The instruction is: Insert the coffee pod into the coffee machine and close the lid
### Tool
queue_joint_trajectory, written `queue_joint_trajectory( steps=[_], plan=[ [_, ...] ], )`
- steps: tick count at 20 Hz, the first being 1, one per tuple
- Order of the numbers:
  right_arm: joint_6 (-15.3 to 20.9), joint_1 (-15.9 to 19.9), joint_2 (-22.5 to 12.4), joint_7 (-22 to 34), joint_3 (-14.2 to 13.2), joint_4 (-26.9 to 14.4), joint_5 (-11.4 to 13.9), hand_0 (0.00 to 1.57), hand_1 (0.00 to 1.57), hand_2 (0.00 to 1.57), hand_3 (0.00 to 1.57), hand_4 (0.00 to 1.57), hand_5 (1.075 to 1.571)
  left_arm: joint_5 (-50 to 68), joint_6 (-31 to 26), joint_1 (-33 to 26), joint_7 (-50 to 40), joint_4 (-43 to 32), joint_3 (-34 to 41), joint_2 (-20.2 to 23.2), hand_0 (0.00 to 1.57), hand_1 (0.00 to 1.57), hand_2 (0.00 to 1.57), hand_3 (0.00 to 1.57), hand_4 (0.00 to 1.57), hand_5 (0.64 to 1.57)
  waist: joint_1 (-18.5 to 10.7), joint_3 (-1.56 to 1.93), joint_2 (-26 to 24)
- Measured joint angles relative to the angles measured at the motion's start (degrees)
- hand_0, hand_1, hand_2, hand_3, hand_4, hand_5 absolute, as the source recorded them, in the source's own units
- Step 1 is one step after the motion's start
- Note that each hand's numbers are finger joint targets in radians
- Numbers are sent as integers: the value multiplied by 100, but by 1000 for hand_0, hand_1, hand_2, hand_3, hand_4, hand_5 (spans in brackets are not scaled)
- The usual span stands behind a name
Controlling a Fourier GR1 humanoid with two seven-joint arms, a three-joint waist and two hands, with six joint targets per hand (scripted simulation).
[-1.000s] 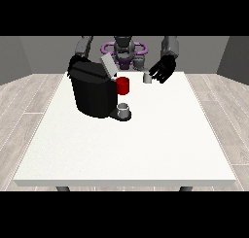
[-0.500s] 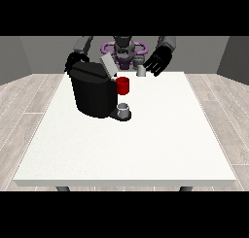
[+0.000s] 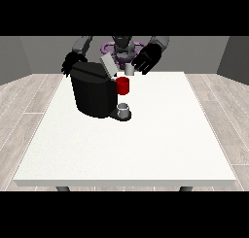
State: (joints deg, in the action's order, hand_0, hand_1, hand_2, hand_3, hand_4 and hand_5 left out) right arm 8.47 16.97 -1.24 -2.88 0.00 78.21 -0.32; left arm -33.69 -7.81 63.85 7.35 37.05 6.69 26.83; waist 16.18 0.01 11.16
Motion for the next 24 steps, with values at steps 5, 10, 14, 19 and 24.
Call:
queue_joint_trajectory(
  steps=[5,10,14,19,24],
  plan=[
    [-6,92,-71,1,-57,72,4,0,0,0,0,526,1571,-104,74,174,-35,-20,-3,32,1306,1306,1328,1245,487,1571,79,-1,164],
    [123,166,-47,101,-95,105,43,0,0,0,0,517,1571,-129,40,225,-65,-85,-5,-61,1305,1305,1326,1229,500,1571,61,0,207],
    [136,190,-64,80,-161,70,16,0,0,0,0,525,1571,-173,50,255,-101,-95,-35,-165,1229,1229,1283,1207,511,1571,40,0,254],
    [96,272,-80,104,-219,138,-74,0,0,0,0,499,1571,-244,69,294,-23,-139,-44,-140,1179,1179,1253,1183,493,1571,74,0,353],
    [59,171,-77,75,-217,169,-105,0,0,0,0,513,1571,-250,-6,316,38,-179,-17,-116,1190,1190,1269,1201,515,1571,80,0,340]
  ],
)
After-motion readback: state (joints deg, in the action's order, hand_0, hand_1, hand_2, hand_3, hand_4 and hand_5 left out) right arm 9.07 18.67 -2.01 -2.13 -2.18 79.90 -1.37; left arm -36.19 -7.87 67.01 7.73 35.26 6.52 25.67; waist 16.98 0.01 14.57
